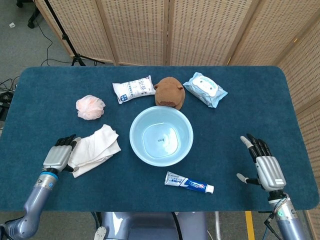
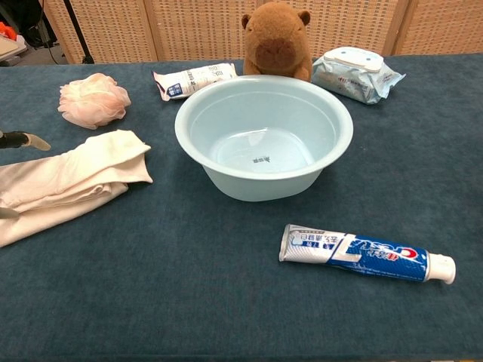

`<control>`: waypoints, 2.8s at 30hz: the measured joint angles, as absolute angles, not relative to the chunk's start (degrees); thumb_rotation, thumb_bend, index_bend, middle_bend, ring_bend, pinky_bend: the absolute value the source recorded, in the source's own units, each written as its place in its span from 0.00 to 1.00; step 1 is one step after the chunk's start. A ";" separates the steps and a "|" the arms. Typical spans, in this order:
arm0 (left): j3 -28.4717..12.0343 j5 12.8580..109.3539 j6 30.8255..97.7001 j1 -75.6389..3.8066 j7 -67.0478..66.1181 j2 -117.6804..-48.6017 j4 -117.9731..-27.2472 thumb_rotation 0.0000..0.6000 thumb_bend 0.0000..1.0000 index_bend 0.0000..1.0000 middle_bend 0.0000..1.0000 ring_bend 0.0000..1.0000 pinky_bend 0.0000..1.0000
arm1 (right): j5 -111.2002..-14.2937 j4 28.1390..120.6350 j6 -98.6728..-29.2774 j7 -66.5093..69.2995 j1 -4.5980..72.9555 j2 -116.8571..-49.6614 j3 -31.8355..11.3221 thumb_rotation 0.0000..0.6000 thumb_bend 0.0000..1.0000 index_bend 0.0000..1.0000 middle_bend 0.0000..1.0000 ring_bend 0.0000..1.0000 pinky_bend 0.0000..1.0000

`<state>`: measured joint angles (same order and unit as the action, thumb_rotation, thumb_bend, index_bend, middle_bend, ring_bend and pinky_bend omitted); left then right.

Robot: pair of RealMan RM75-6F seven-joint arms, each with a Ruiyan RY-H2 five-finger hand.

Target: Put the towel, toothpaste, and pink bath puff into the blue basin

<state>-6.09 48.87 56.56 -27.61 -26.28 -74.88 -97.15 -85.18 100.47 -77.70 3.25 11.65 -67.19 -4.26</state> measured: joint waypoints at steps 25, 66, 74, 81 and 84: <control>-5.50 43.15 57.69 -33.20 -29.64 -83.79 -87.74 1.00 0.34 0.34 0.07 0.10 0.24 | -85.29 100.45 -77.73 4.14 11.64 -67.14 -4.11 1.00 0.13 0.00 0.00 0.00 0.00; -8.45 63.47 78.59 -30.24 -31.83 -77.46 -105.47 1.00 0.48 0.82 0.51 0.45 0.46 | -85.07 100.98 -78.40 6.39 11.23 -66.24 -4.48 1.00 0.13 0.00 0.00 0.00 0.00; -14.96 64.44 75.90 -36.13 -34.01 -76.66 -106.98 1.00 0.48 0.82 0.51 0.44 0.46 | -84.01 100.24 -77.01 8.88 11.69 -66.08 -4.80 1.00 0.13 0.00 0.00 0.00 0.00; -19.08 60.89 69.92 -44.28 -36.29 -82.53 -98.65 1.00 0.46 0.82 0.51 0.44 0.46 | -82.67 98.60 -74.85 12.13 12.44 -66.08 -5.16 1.00 0.13 0.00 0.00 0.00 0.00; -20.27 59.70 67.65 -47.75 -36.47 -86.46 -94.36 1.00 0.44 0.82 0.51 0.44 0.46 | -81.82 97.80 -74.04 13.48 12.70 -66.06 -5.40 1.00 0.13 0.00 0.00 0.00 0.00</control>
<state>-20.27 59.70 67.65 -47.75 -36.47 -86.46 -94.36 -81.82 97.80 -74.04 13.48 12.70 -66.06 -5.40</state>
